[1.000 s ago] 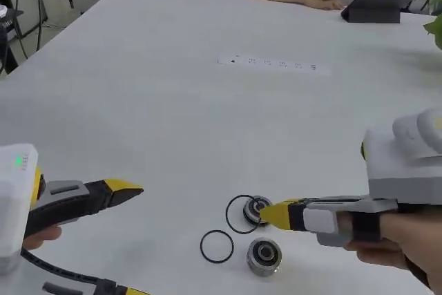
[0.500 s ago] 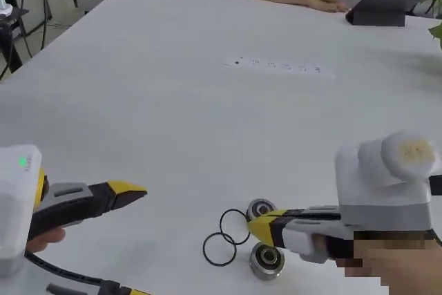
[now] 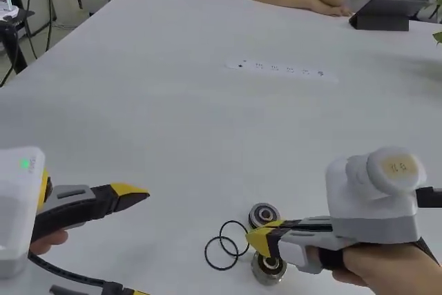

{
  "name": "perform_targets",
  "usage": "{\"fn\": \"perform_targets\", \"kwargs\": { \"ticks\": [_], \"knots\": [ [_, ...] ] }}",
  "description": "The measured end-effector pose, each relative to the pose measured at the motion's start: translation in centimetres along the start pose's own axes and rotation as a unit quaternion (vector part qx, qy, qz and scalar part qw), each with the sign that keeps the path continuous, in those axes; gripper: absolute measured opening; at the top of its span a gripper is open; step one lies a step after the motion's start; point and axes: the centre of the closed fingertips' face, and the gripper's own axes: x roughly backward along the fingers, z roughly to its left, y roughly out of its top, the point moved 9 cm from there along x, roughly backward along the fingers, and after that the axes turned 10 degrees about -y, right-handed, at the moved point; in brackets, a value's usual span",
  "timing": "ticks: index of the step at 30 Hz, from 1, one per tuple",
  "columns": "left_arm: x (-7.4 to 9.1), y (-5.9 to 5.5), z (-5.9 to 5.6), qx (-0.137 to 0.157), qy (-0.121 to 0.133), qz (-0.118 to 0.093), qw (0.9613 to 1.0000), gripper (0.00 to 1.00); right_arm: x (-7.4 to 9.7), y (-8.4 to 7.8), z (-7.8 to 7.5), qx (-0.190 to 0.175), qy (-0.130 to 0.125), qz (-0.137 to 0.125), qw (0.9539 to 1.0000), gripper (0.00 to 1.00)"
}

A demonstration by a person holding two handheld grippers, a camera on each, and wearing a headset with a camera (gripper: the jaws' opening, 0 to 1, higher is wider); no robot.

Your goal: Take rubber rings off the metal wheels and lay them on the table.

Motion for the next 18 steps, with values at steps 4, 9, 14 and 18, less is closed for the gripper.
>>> {"fn": "perform_targets", "kwargs": {
  "ticks": [4, 9, 14, 18],
  "knots": [
    [-0.06, 0.04, -0.06, -0.002, -0.002, 0.0, 1.0, 0.87, -0.28, -0.01, -0.16, 0.013, -0.006, -0.001, 0.9999, 0.0],
    [-0.04, 0.07, -0.04, -0.001, 0.001, -0.001, 1.0, 0.87, -0.45, -0.16, -0.25, 0.033, -0.015, 0.004, 0.9993, 0.0],
    [-0.07, 0.01, -0.02, -0.001, 0.0, 0.001, 1.0, 0.86, -0.54, -0.3, -0.29, 0.055, -0.023, 0.009, 0.9982, 0.02],
    [-0.06, 0.02, 0.03, 0.0, 0.001, 0.0, 1.0, 0.86, -0.55, -0.35, -0.35, 0.061, -0.024, 0.012, 0.9978, 0.04]
  ]
}}
